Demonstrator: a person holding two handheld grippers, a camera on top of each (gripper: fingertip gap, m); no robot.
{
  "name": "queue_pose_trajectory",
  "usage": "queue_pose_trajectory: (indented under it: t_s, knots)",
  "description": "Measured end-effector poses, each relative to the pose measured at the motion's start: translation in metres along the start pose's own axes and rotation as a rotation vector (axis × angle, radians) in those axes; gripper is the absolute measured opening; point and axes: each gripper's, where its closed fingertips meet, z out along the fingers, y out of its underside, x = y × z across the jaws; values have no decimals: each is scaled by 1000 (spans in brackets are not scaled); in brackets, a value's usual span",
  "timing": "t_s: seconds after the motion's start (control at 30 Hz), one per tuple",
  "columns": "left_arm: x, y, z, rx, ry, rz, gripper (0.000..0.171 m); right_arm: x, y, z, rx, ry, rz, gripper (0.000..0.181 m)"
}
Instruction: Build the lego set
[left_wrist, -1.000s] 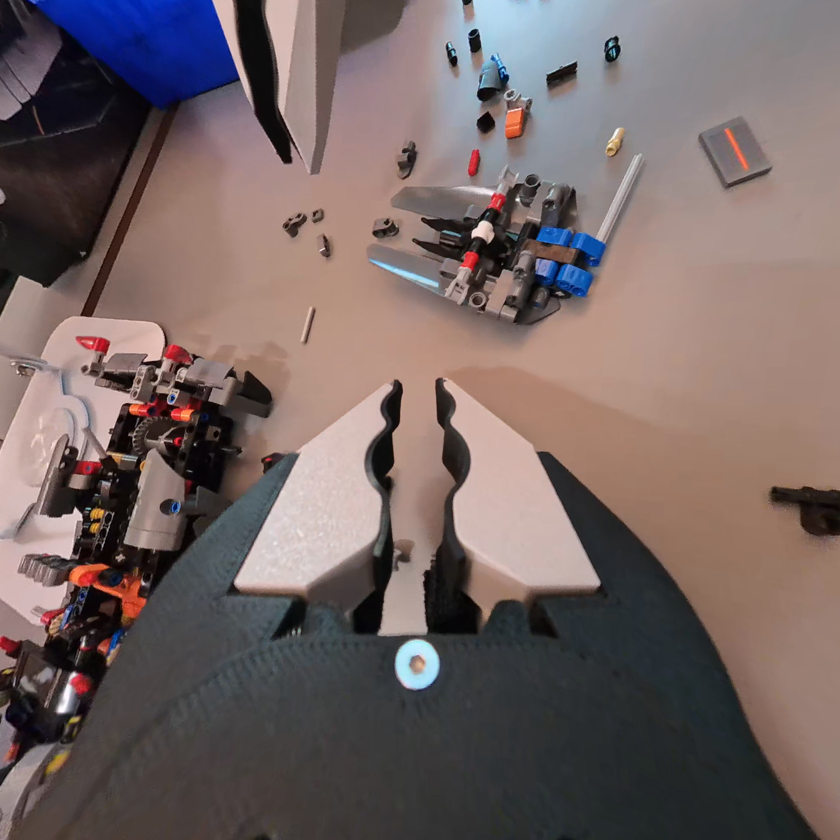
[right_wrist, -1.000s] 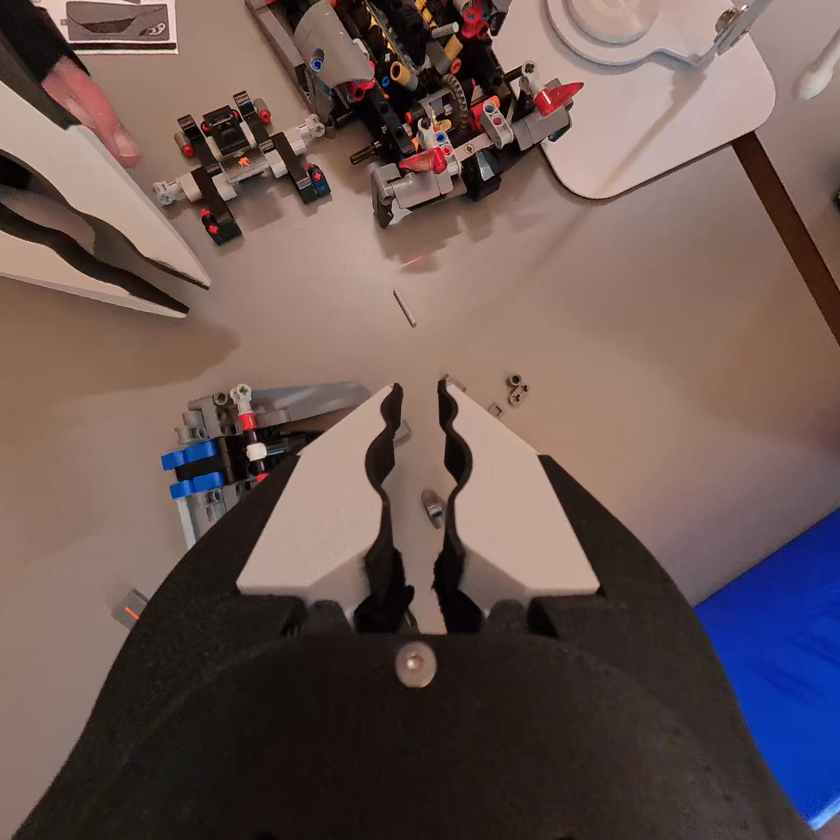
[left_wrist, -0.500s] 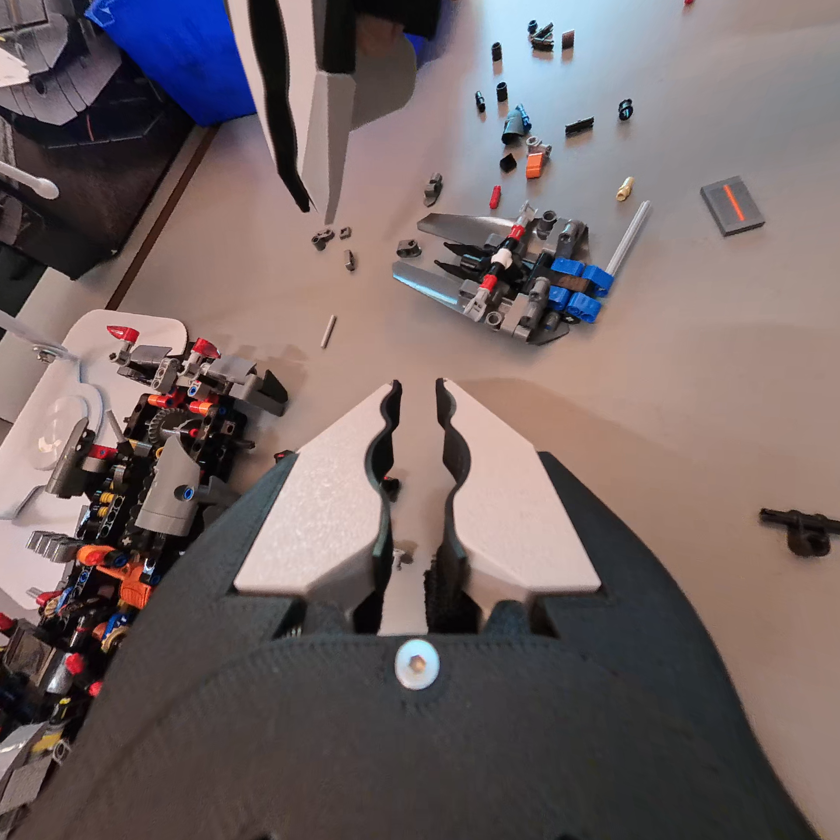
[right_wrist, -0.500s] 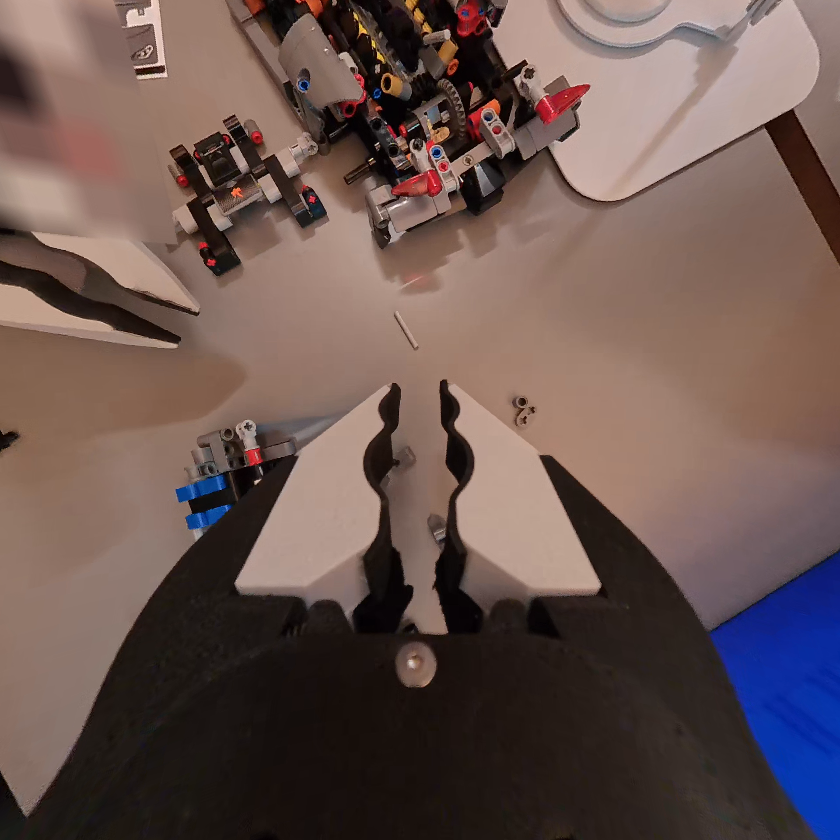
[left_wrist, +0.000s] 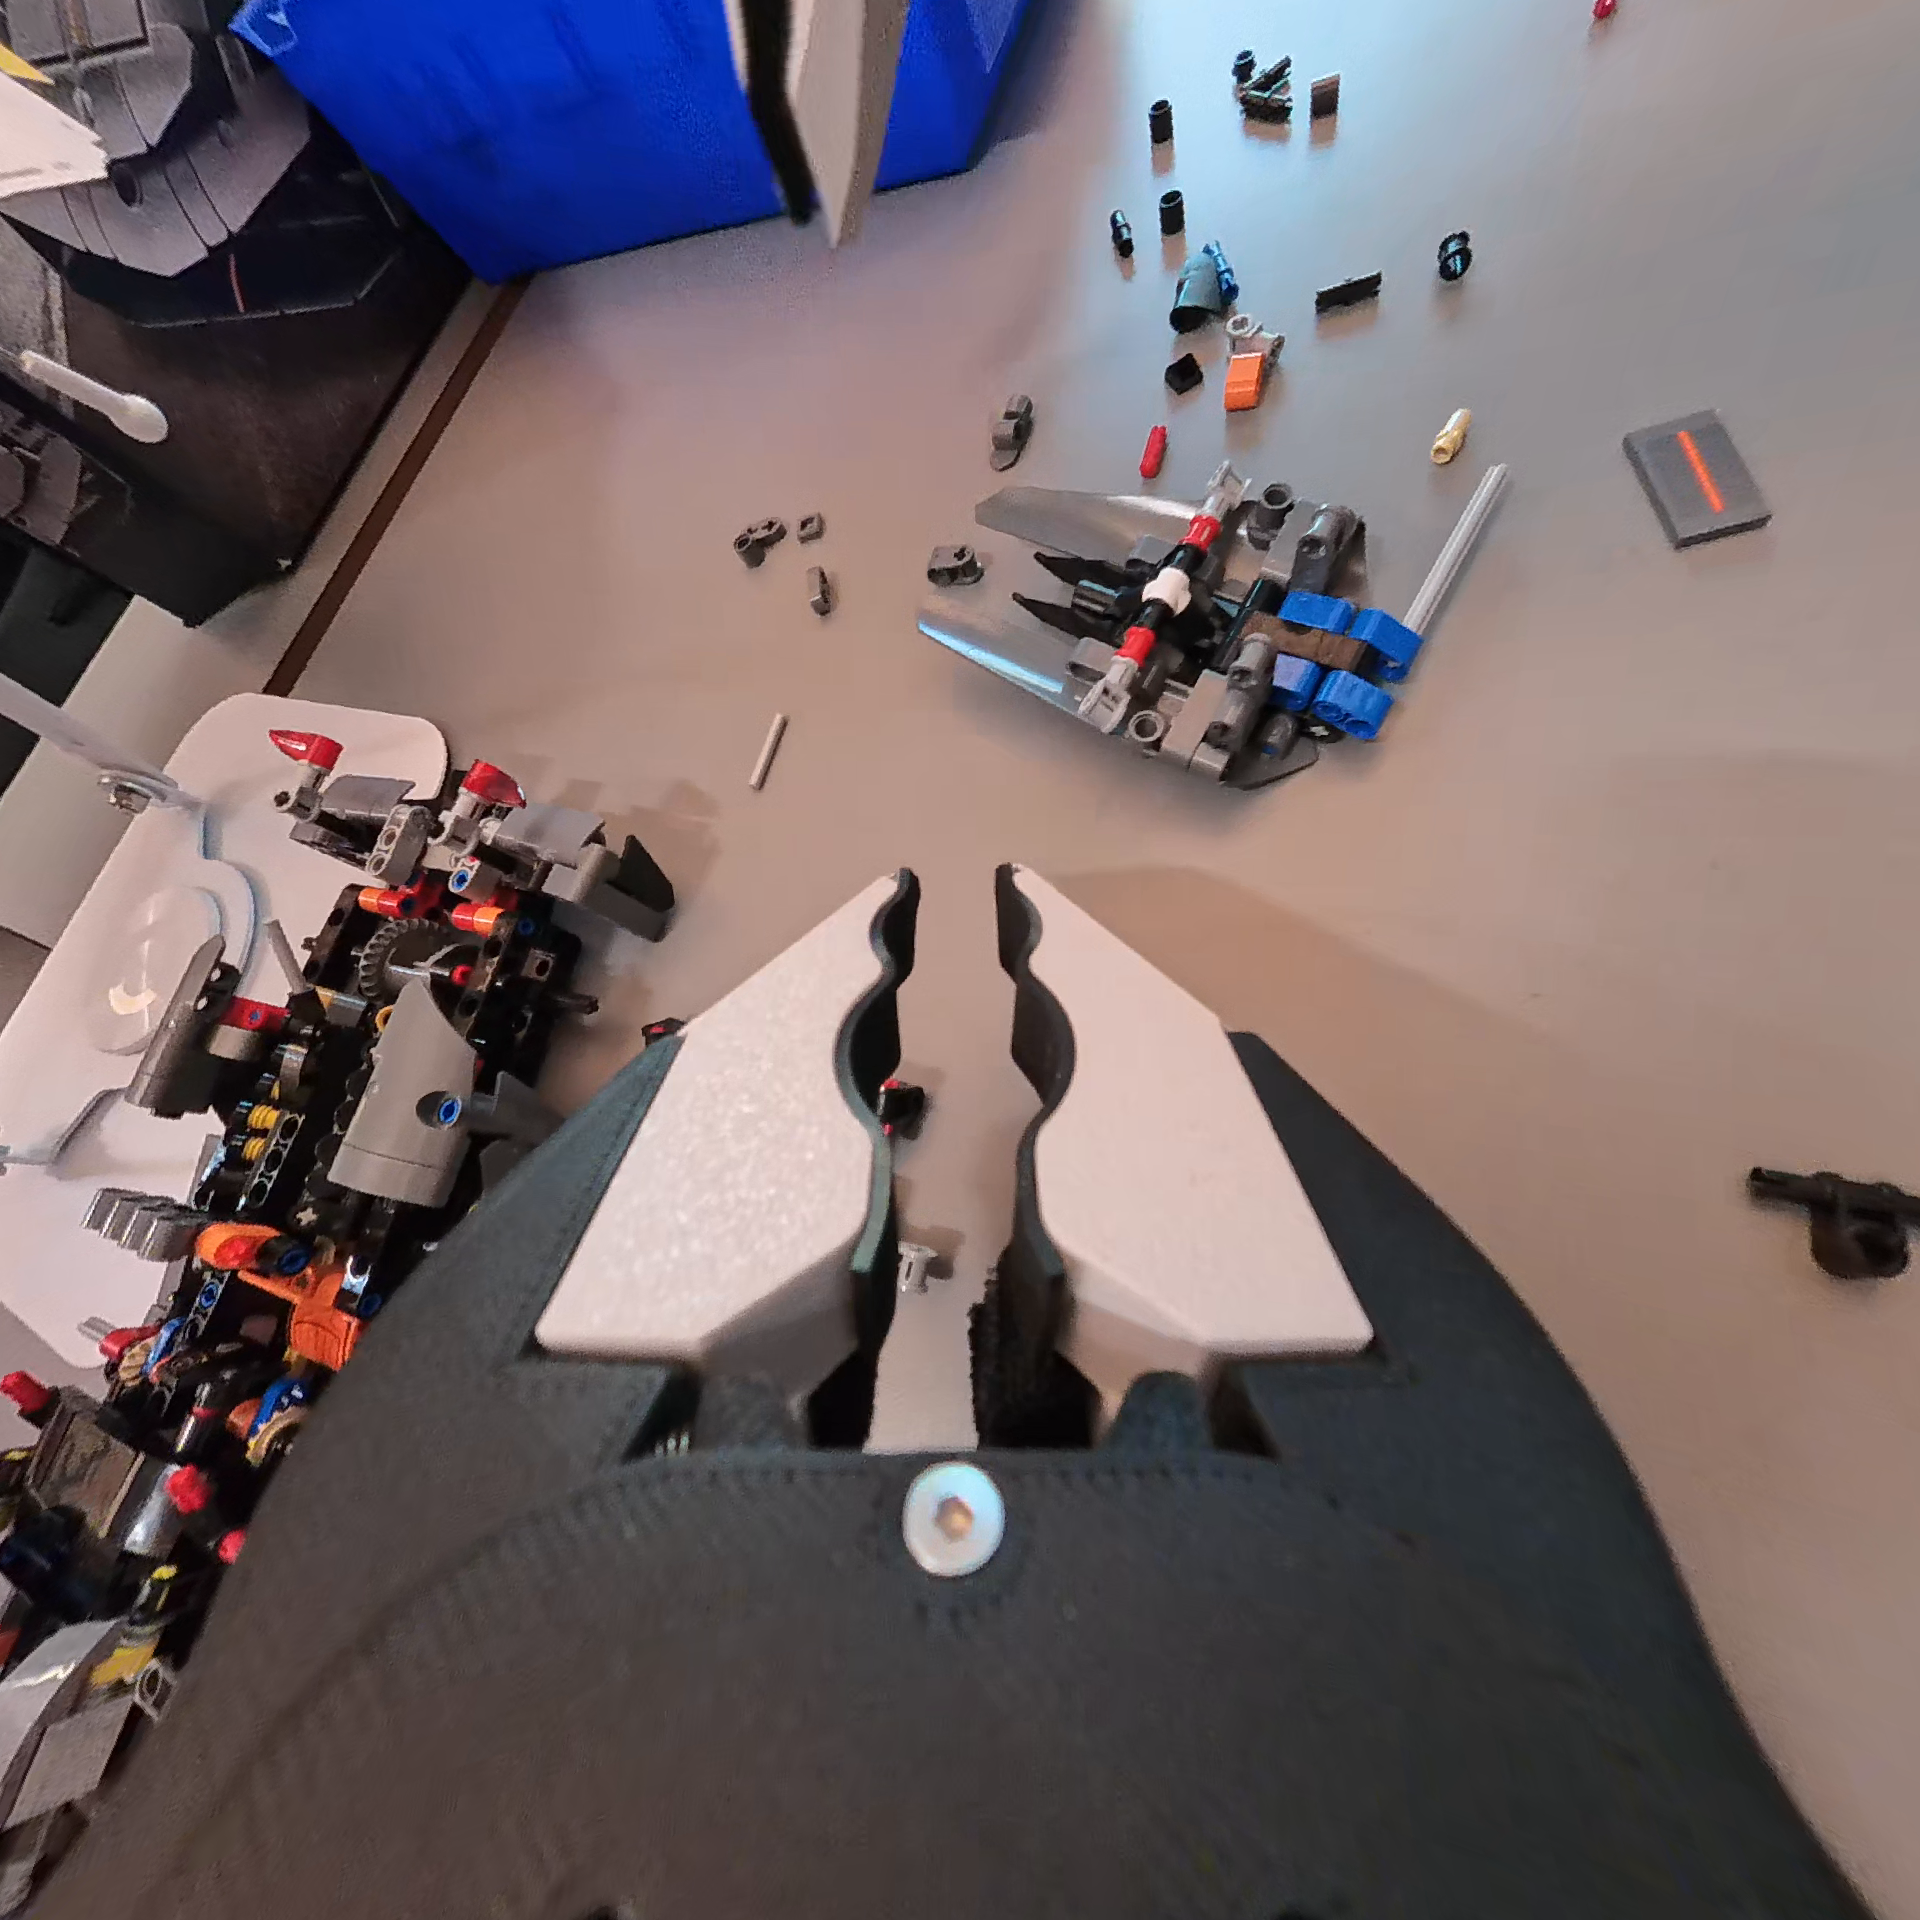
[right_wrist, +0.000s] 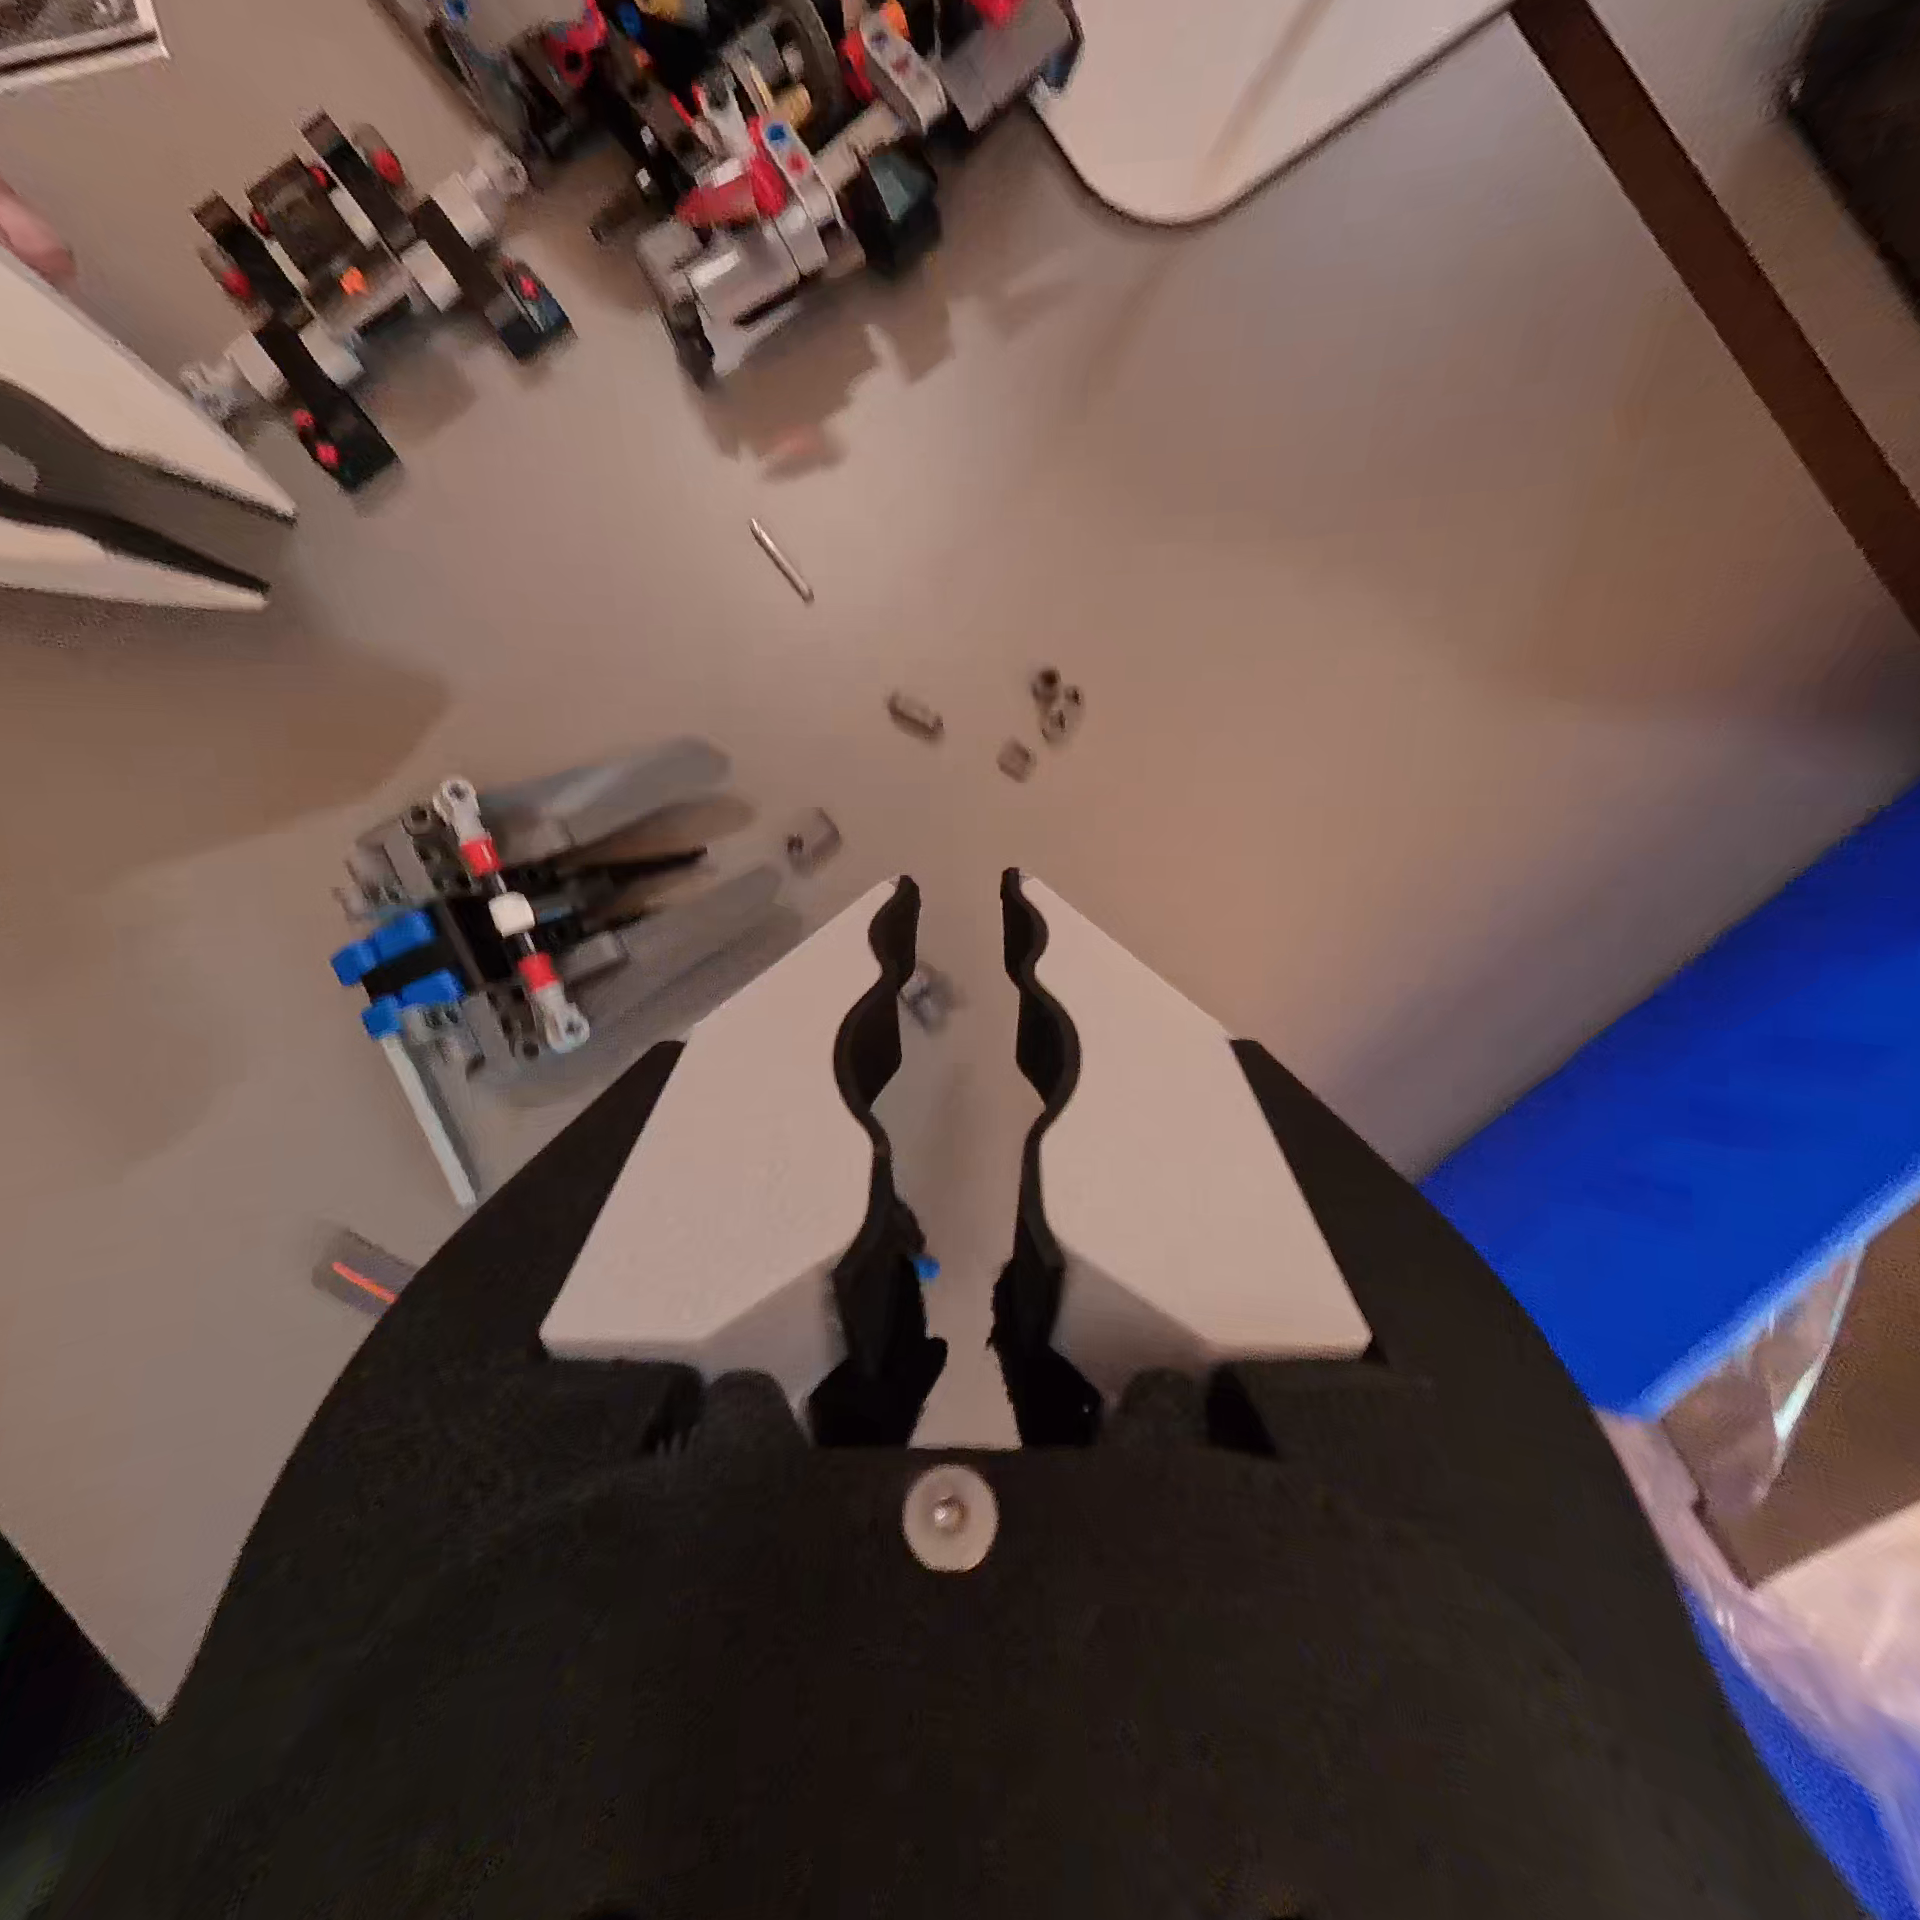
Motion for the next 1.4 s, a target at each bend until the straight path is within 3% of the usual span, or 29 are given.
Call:
queue_pose_trajectory:
  t_s: [0.27, 0.43, 0.67, 0.9, 1.1, 1.4]
  knots:
    - [4, 2, 5, -9, 18, -4, 13, -3, 66, -20, -85, -17, 24, 17]
    - [5, 3, 9, -12, 29, -16, 13, -9, 74, -13, -84, -45, 26, 18]
    - [5, 4, 9, -13, 32, -8, 13, -46, 100, 0, -180, -140, -180, 19]
    - [9, 4, 10, -20, 37, 16, 13, -45, 110, 13, -216, -122, -207, 17]
    - [6, 3, 8, -12, 32, 10, 13, -46, 108, 14, -176, -126, -189, 0]
    - [7, 3, 8, -16, 33, 16, 13, -47, 101, 18, -146, -115, -232, 16]
